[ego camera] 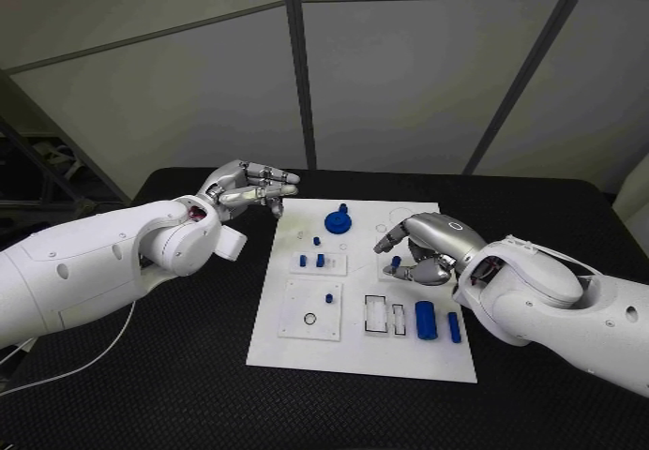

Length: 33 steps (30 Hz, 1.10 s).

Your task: Assemble the parts on the task board

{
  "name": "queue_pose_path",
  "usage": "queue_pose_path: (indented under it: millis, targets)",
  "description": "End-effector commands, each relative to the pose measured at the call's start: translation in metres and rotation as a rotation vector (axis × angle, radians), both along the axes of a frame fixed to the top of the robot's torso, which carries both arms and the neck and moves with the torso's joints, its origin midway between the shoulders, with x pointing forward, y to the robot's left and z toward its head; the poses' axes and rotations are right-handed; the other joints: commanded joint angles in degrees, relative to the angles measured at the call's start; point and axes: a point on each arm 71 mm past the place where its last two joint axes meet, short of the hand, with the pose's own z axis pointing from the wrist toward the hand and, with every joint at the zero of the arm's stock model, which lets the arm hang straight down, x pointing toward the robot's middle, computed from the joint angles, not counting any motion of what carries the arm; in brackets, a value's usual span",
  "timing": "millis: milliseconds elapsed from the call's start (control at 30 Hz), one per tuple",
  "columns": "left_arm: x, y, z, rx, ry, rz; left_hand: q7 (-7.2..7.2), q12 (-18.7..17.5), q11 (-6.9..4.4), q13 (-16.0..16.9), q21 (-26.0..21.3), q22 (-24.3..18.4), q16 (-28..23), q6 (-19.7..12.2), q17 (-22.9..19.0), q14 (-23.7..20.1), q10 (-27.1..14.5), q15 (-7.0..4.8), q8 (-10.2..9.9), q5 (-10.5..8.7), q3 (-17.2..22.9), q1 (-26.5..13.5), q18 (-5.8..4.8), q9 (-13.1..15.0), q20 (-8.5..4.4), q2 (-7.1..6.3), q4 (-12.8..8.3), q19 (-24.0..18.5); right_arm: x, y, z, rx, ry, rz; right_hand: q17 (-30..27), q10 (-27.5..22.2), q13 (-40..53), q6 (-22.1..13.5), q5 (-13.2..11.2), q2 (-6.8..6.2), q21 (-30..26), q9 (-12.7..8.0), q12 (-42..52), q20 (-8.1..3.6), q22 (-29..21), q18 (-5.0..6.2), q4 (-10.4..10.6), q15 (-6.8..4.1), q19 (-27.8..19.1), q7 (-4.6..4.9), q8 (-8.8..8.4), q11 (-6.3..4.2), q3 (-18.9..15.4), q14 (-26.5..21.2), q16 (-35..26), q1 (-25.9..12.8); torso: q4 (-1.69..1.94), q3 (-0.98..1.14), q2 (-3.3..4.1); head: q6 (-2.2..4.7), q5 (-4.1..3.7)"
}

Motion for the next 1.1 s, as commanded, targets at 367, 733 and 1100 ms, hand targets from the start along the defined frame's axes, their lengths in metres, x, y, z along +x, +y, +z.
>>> queue_pose_path:
  millis: [367, 733, 1100]
  targets:
    - [-0.0006, -0.0015, 0.0002, -0.007, 0.003, -0.013, -0.15, -0.2, -0.14, 0.1, -0.4, -0.1, -0.4, -0.4, -0.1, -0.3, -0.4, -0.06, -0.3, -0.36, -0.3, -0.3, -0.23, -0.1, 0.24, 0.07, 0.0, -0.3, 0.0126, -0.0035, -0.0112, -0.187, 0.044, -0.055, -0.3, -0.7, -0.3, 0.1, -0.4, -0.06, -0.3, -0.2, -0.2, 0.27, 1.3, 0.76, -0.1, 0.21, 0.1, -0.37, 0.01, 0.29, -0.4, 0.4, -0.2, 0.7, 0.19, -0.04, 0.09, 0.00, -0.16]
    - [-0.0008, -0.0004, 0.0000, -0.005, 0.005, -0.011, -0.15, -0.2, -0.14, 0.1, -0.4, -0.1, -0.4, -0.4, -0.1, -0.3, -0.4, -0.06, -0.3, -0.36, -0.3, -0.3, -0.23, -0.1, 0.24, 0.07, 0.0, -0.3, 0.0153, -0.0010, -0.0097, -0.172, 0.012, -0.067, 0.2, 0.4, -0.5, 1.1, -0.3, 1.88, 0.2, -0.1, 0.1, 0.24, 1.9, 0.60, 0.1, 0.09, 0.6, 0.10, 0.28, 0.16, 1.0, 0.9, 0.4, 1.7, 0.13, -0.01, 0.10, -0.04, -0.09]
    - [-0.0007, 0.0004, -0.0002, -0.004, 0.008, -0.010, -0.15, -0.2, -0.14, 0.1, -0.4, -0.1, -0.4, -0.4, -0.1, -0.3, -0.4, -0.06, -0.3, -0.36, -0.3, -0.3, -0.23, -0.1, 0.24, 0.07, 0.0, -0.3, 0.0132, -0.0001, -0.0089, -0.173, 0.011, -0.060, 4.8, 7.5, 0.0, 4.2, -0.4, 2.31, 5.4, 0.3, 1.3, -0.77, 6.5, -0.65, 0.6, -1.10, 3.1, -0.06, 0.84, -1.47, 3.8, 2.2, 4.5, 1.9, 0.07, 0.02, 0.06, -0.26, -0.11]
